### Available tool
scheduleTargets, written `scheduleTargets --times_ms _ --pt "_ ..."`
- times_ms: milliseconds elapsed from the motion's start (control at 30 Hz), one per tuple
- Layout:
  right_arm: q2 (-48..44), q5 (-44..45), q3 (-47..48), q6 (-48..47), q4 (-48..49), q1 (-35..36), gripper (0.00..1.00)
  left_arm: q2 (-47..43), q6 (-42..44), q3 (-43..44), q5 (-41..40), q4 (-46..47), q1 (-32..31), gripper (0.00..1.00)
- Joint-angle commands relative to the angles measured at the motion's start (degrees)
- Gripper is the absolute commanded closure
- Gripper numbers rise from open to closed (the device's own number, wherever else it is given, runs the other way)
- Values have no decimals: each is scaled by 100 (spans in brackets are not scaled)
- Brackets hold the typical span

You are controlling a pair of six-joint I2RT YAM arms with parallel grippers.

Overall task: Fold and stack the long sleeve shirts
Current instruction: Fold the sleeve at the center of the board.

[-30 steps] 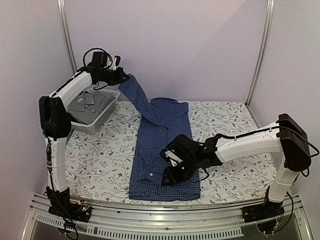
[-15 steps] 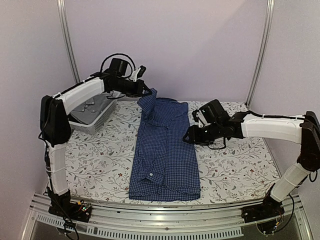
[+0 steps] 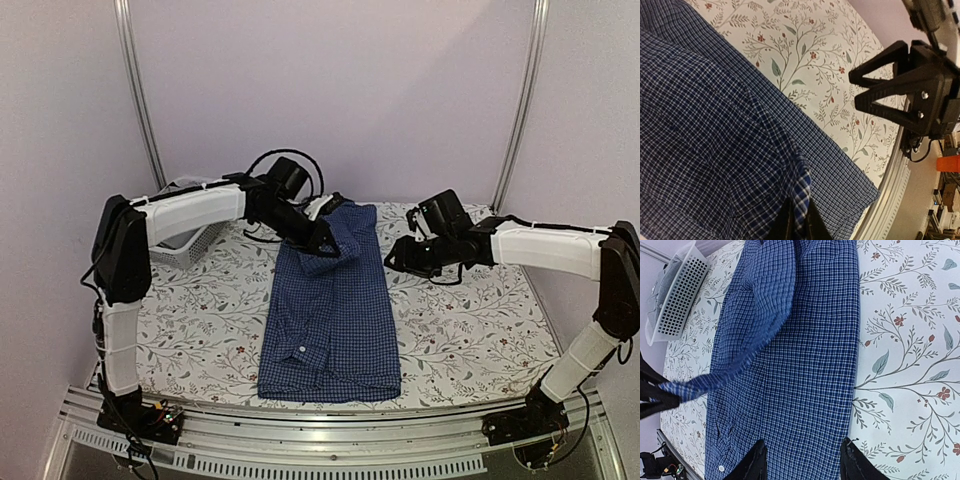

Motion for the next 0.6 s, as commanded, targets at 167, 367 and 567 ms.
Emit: scheduleTargets --times_ms 167,367,567 --pt "151 123 -224 -51 261 -50 51 -73 -19 -631 -340 -213 -797 90" --pt "164 121 -257 -42 295 -50 52 -32 -221 -612 -411 -15 -1093 90" --pt "139 166 -303 -42 294 -50 51 75 -404 -573 -486 106 -1233 89"
